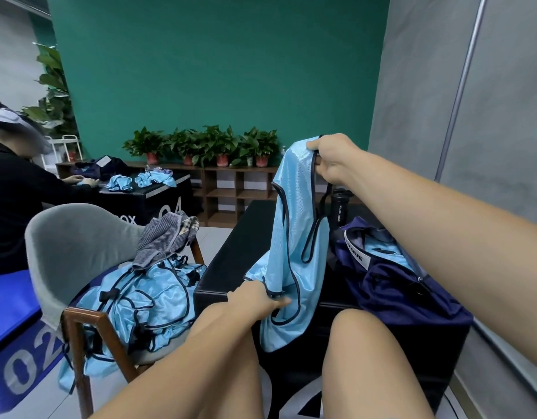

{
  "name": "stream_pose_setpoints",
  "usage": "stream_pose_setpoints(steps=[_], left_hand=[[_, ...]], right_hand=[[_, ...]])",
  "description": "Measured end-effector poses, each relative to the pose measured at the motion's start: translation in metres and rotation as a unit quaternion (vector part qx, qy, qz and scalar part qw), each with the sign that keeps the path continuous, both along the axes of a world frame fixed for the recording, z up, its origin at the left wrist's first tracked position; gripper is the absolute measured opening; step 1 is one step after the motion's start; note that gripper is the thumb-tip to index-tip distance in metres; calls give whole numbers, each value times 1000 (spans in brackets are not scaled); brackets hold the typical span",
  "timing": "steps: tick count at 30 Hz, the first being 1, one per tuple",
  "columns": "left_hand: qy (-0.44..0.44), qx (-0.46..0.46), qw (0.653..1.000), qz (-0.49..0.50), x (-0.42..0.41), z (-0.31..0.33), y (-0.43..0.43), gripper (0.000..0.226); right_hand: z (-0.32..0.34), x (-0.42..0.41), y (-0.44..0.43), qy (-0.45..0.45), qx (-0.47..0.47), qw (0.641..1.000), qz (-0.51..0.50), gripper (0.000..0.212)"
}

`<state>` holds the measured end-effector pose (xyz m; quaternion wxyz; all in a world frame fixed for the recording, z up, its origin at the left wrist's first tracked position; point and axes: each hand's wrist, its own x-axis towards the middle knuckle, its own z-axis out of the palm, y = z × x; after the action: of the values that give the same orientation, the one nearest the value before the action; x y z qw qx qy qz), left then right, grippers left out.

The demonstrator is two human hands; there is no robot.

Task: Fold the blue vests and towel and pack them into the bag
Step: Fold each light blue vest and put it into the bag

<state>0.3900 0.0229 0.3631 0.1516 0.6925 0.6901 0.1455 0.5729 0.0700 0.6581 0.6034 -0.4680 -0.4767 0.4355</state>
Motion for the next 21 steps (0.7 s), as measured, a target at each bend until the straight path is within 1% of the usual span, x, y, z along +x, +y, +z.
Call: stream_pose_setpoints(steps=[2, 5, 7, 9, 11, 12, 16, 17, 18, 20, 21], left_hand=[[3, 10, 1000, 13, 0, 0, 4, 53], [-46, 27, 998, 22, -17, 5, 10, 38], [-112, 34, 993, 35, -34, 9, 14, 29], [-202, 40, 977, 44, -48, 17, 15, 28], [-281, 43, 957, 53, -58, 32, 11, 26], [-309, 46, 948, 56, -61, 41, 11, 25], [-384, 59, 920, 55, -70, 79, 5, 31], [-410, 52, 909, 45, -68, 88, 3, 34], [-456, 37, 889, 25, -64, 97, 0, 36], [-553, -4, 833, -25, -52, 113, -11, 37], [-576, -12, 816, -41, -46, 120, -15, 36]], right_hand=[[0, 2, 0, -5, 0, 1000, -1, 17], [-2, 12, 4, -16, -2, 1000, -10, 15], [-5, 19, 4, -27, -2, 1000, -16, 12], [-8, 24, 3, -32, -5, 999, -20, 17], [-14, 27, 4, -34, -11, 999, -2, 34], [-18, 28, 4, -34, -18, 999, 17, 47], [-33, 23, -4, -40, -48, 995, 81, 107], [-36, 20, -5, -43, -51, 994, 86, 114], [-38, 18, -7, -45, -54, 994, 89, 113], [-41, 13, -9, -39, -59, 993, 95, 103], [-43, 11, -9, -35, -59, 993, 101, 100]])
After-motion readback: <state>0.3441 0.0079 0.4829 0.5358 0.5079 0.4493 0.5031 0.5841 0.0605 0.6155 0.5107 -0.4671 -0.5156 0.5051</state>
